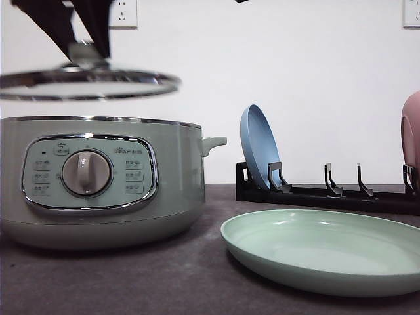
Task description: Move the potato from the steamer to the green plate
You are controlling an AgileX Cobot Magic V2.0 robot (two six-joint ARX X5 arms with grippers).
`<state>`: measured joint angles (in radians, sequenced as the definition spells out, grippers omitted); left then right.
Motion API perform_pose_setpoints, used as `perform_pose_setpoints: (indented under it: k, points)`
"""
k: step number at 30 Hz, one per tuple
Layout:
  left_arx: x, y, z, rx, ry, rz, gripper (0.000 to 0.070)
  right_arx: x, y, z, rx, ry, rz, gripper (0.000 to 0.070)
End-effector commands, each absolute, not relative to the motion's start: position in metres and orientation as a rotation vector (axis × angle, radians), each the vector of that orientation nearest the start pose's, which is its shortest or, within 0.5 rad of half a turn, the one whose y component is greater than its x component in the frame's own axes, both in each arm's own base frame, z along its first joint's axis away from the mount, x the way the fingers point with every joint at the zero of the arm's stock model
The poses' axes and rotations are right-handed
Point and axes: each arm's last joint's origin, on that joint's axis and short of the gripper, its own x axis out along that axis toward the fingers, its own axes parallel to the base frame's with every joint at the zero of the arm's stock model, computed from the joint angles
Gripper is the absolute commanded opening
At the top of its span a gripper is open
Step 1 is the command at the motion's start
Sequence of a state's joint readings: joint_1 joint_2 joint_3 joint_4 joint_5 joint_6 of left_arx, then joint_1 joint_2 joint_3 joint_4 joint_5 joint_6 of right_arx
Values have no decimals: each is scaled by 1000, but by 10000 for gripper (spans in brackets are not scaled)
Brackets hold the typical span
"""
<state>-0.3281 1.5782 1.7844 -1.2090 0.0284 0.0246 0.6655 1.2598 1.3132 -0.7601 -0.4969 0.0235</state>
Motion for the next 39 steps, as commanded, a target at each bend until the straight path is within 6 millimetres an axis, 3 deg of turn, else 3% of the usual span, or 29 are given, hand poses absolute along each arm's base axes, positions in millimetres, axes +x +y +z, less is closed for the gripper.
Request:
perform_pose_setpoints:
  k: [1, 8, 16, 23, 27, 32, 39]
  points:
    - [282, -92, 409, 163, 928, -313, 1, 191, 169, 370, -48, 744, 1111, 406]
    - [270, -54, 423, 130, 900, -170, 1, 191, 170, 370, -31, 750, 1104, 409]
    - [269, -17, 424, 81, 922, -41, 1, 192, 170, 370, -19, 756, 1099, 409]
    - [269, 0, 424, 58, 929, 15, 1, 193, 171, 370, -6, 763, 1087, 412]
    - [269, 3, 424, 53, 928, 24, 1, 198, 175, 366, 4, 781, 1079, 452]
    - [270, 3, 424, 52, 926, 24, 1, 217, 191, 363, 2, 814, 1075, 480]
    - [269, 3, 424, 51, 928, 25, 1, 259, 237, 365, -40, 859, 1093, 482]
